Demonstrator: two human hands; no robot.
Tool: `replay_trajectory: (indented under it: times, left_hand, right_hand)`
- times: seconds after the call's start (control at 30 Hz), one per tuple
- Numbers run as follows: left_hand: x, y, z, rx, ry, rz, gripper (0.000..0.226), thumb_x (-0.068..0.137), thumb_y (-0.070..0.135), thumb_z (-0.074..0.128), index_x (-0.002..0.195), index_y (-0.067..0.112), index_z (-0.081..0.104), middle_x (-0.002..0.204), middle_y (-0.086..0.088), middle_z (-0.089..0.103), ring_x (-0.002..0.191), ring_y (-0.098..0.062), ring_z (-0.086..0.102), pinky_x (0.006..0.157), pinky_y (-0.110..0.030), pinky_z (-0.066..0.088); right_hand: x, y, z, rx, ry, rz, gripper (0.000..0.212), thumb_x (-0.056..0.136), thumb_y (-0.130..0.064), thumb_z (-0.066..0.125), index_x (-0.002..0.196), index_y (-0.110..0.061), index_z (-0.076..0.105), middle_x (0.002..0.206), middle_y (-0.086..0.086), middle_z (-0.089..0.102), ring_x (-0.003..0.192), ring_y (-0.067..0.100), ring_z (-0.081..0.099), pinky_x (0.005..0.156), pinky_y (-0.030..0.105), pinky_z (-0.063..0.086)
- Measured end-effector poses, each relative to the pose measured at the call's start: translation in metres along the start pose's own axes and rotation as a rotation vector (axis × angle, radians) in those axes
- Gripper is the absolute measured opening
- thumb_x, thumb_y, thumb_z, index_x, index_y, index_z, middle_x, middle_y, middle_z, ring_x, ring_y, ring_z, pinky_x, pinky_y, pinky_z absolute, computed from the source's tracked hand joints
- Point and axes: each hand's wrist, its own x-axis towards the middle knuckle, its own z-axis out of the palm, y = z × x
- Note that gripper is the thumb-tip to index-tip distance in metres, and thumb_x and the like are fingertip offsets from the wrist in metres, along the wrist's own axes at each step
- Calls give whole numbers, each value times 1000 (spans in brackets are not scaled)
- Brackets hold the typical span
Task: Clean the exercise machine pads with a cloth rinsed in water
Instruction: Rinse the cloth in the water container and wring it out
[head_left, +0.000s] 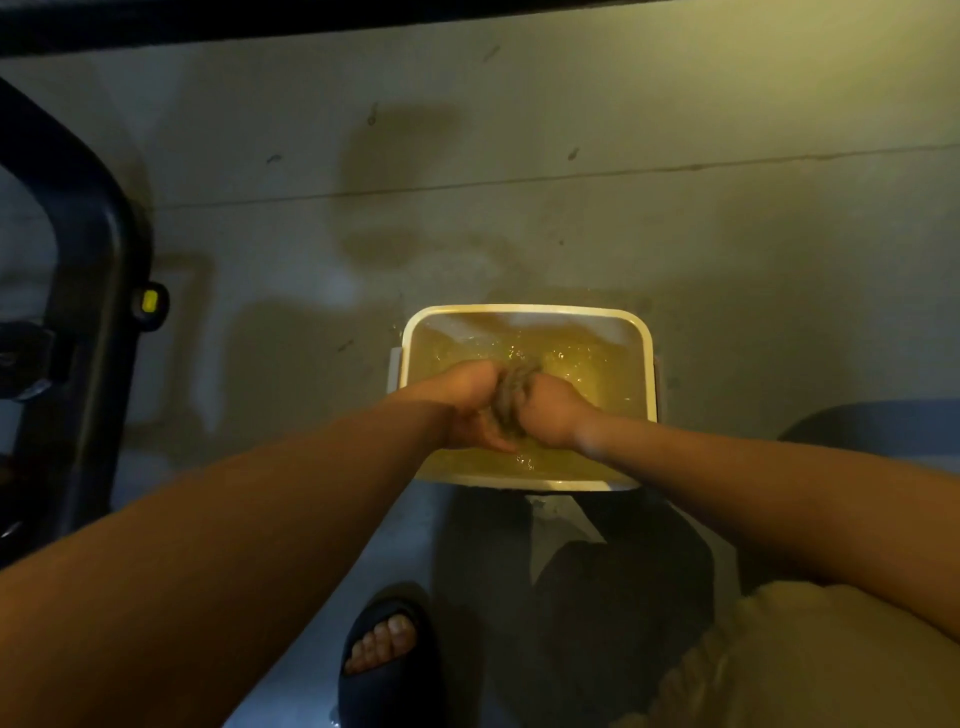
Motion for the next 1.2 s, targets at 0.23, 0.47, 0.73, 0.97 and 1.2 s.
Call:
replay_trajectory:
  times: [0.23, 0.47, 0.73, 0.97, 1.2]
  left_hand:
    - [-2, 12, 2, -152, 85, 80, 28, 96, -1, 33, 78, 3, 54, 73, -14, 56, 72, -25, 59, 61, -33, 51]
    - [-18, 11, 18, -132, -26, 68, 29, 105, 9, 38, 91, 6, 63, 84, -12, 65, 77, -23, 65, 67, -39, 60]
    - [-19, -7, -1, 66, -4, 65, 30, 106, 39, 41, 101, 19, 63, 96, -8, 66, 88, -28, 66, 74, -44, 59]
    - [-12, 11, -17, -196, -143, 135, 67, 104, 59, 29, 117, 7, 70, 109, -23, 64, 84, -28, 65, 74, -37, 53]
    - [-15, 15, -22, -193, -220, 72, 75, 97, 72, 35, 129, 12, 65, 125, -20, 66, 109, -38, 67, 79, -45, 62]
  right_hand:
    - [-27, -16, 1, -61, 151, -434, 29, 100, -34, 39, 106, -17, 61, 105, 7, 69, 86, 24, 62, 70, 36, 48]
    - [-7, 9, -18, -414, 134, -152, 26, 103, -21, 47, 120, -6, 60, 110, 13, 69, 93, 30, 68, 79, 42, 57]
    - [-25, -7, -24, 446, -211, -54, 20, 107, -23, 48, 111, -10, 62, 90, 8, 63, 80, 20, 58, 70, 32, 47]
    - [-27, -28, -55, 564, -165, -26, 14, 103, -9, 52, 101, -19, 61, 90, 6, 60, 81, 18, 55, 67, 28, 46]
    - [-31, -33, -67, 384, -101, -304, 16, 93, 11, 56, 100, -2, 64, 92, 11, 64, 83, 18, 61, 70, 24, 54]
